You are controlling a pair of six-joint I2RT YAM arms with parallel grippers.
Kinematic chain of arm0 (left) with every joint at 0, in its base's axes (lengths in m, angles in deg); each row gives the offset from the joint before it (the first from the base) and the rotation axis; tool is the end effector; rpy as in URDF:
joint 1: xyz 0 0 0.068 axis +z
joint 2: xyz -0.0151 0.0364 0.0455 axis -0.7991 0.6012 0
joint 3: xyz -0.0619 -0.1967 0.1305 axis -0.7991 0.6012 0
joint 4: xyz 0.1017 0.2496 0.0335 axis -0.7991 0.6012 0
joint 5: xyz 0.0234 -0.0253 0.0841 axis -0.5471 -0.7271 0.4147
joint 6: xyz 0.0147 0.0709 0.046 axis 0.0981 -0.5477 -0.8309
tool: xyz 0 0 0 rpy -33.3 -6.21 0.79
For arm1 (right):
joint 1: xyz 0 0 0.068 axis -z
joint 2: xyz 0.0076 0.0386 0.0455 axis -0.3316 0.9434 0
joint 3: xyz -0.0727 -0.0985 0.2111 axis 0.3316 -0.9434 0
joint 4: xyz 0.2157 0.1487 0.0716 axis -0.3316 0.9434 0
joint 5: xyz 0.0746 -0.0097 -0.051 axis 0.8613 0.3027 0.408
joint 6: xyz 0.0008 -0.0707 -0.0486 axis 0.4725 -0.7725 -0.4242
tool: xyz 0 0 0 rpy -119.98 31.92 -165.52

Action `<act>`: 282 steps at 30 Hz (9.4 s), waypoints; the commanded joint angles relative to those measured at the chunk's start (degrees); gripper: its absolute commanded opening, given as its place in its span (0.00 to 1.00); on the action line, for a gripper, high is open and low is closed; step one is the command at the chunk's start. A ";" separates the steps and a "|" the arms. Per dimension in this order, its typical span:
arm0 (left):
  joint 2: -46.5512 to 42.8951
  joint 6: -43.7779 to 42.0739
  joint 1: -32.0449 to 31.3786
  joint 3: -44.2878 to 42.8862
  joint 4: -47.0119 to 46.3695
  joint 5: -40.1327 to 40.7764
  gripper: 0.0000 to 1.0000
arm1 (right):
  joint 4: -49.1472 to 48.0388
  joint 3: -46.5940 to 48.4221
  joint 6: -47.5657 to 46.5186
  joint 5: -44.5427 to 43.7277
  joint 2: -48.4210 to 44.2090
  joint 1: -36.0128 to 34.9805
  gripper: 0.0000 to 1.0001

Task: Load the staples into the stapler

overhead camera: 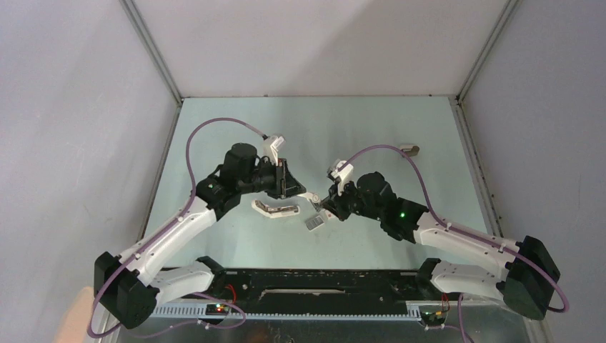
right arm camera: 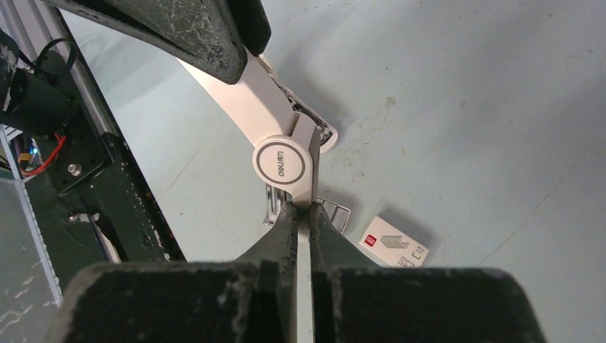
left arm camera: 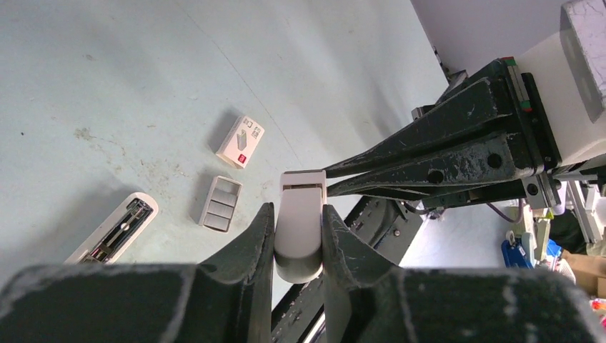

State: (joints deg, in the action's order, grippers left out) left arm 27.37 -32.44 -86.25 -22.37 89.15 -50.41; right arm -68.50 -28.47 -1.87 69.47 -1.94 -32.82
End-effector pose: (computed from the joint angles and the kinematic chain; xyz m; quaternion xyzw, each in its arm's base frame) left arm 0.2279 -0.1892 0.2614 0.1617 0.8299 -0.4186 0.3315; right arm 0.1802 0.2474 0.2117 -0.3524 0.7598 0.3144 0.4470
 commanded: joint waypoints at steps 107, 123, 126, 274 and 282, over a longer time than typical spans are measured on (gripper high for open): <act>-38.20 -17.47 6.36 7.03 11.49 42.87 1.00 | 27.75 43.80 27.16 -20.45 51.11 51.33 0.58; -39.30 -17.56 7.11 7.39 11.64 43.05 1.00 | 34.32 51.54 27.99 -14.65 58.51 54.76 0.36; -39.44 -17.56 7.28 7.39 11.58 43.19 1.00 | 34.04 51.36 27.74 -14.32 58.26 54.92 0.26; -31.18 -12.81 3.15 1.65 9.57 40.28 1.00 | -17.88 -22.31 54.98 10.87 -7.16 38.95 0.00; -35.23 -16.33 3.15 4.76 9.37 43.76 1.00 | -32.97 -23.53 59.20 14.76 5.47 42.84 0.00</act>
State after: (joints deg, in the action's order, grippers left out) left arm -6.49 -45.49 -83.24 -18.96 98.61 -9.69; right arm -88.63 -51.87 53.73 81.45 -0.98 8.99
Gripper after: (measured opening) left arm 0.996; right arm 0.115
